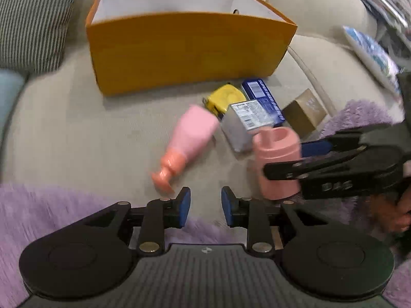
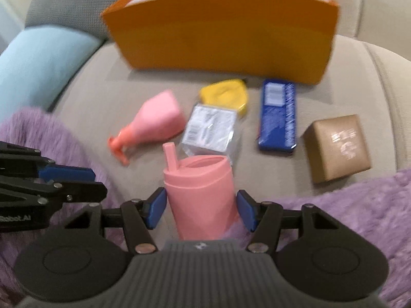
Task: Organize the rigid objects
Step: 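Grasp the pink cup with the right tool while the left reaches the pink pump bottle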
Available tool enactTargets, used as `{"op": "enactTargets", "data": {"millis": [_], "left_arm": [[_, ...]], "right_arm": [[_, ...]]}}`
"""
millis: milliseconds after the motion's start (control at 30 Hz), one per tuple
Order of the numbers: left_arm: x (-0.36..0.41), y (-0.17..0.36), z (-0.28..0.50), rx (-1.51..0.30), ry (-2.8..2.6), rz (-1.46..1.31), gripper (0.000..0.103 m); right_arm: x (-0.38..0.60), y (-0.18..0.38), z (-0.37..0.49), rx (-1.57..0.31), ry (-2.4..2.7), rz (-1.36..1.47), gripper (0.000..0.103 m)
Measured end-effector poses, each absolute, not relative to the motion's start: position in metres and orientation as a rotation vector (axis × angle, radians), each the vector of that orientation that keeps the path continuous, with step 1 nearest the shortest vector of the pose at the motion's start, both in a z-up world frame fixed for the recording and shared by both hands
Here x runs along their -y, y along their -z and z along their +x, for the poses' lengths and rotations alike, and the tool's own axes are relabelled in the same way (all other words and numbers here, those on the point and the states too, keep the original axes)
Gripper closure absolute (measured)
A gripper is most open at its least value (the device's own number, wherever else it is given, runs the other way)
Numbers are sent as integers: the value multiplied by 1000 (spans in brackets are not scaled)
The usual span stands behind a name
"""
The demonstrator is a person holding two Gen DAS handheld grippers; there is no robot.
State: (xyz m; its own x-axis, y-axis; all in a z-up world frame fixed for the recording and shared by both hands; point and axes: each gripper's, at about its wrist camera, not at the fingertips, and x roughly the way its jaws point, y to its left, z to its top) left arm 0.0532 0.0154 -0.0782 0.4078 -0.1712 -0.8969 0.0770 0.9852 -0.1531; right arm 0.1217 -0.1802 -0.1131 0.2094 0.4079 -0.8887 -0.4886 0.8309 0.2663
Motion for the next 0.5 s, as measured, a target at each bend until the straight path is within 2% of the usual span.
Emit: {"op": "enactTargets", "data": {"millis": [133, 267, 500], "left_arm": [[-13, 84, 73, -1127, 178, -7, 63], [-12, 91, 94, -1104, 183, 31, 51], [-7, 113, 121, -1156, 203, 58, 45]], "right_arm": [[184, 112, 136, -1191, -596, -53, 42], [185, 113, 151, -1208, -594, -9, 42], [185, 117, 154, -1224, -596, -32, 42]]}}
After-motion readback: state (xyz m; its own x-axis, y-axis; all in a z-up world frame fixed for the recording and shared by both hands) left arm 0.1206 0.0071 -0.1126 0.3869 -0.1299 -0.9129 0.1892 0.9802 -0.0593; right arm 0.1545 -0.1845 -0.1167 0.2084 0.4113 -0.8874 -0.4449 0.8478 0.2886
